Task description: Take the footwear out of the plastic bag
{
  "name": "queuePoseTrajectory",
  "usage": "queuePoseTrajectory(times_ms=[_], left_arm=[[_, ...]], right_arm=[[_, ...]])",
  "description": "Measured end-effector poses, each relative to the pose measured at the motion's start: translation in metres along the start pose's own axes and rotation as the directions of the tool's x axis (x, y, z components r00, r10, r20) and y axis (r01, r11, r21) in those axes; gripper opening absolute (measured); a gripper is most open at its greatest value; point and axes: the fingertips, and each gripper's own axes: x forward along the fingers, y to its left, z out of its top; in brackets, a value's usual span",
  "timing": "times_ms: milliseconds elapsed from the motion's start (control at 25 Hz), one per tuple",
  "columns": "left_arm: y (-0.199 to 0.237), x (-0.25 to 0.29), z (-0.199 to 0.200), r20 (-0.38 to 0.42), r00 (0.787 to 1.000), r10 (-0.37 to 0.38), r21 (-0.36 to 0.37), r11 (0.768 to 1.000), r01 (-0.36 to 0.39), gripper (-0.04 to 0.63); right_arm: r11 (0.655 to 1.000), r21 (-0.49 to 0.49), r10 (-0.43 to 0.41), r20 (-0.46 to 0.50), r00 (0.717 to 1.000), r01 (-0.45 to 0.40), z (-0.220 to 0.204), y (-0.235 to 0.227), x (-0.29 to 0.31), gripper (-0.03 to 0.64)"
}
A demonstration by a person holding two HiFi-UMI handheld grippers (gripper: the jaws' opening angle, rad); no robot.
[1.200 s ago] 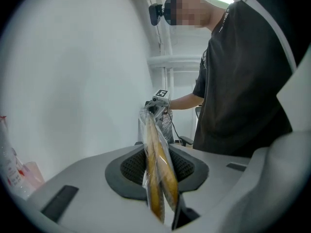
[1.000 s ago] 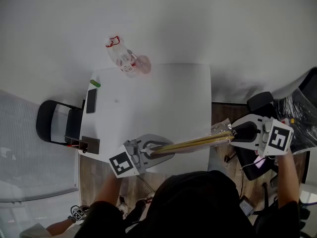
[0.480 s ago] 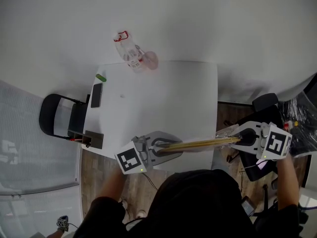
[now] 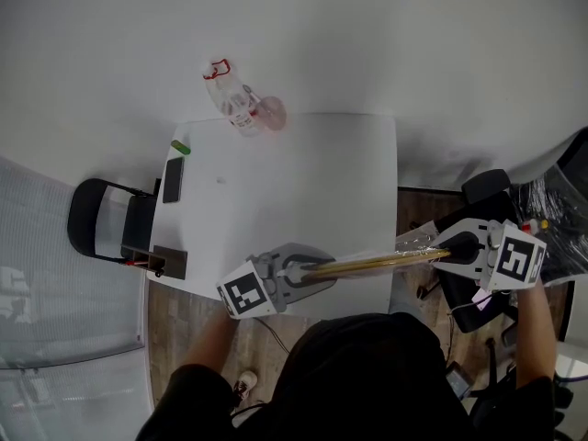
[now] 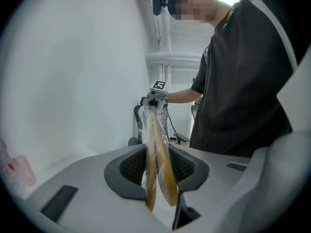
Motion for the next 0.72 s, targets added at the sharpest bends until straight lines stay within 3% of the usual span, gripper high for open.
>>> queuePoseTrajectory(times_ms=[720], left_arm=[[0.002,0.005,-0.009,-0.015,0.999,-0.032,0.006,0.999,0.032,0.124]], right_arm=[[0.998,0.057,-0.011,-0.041,0.999,0.013,-0.014,0.003,-0.033,0.067]])
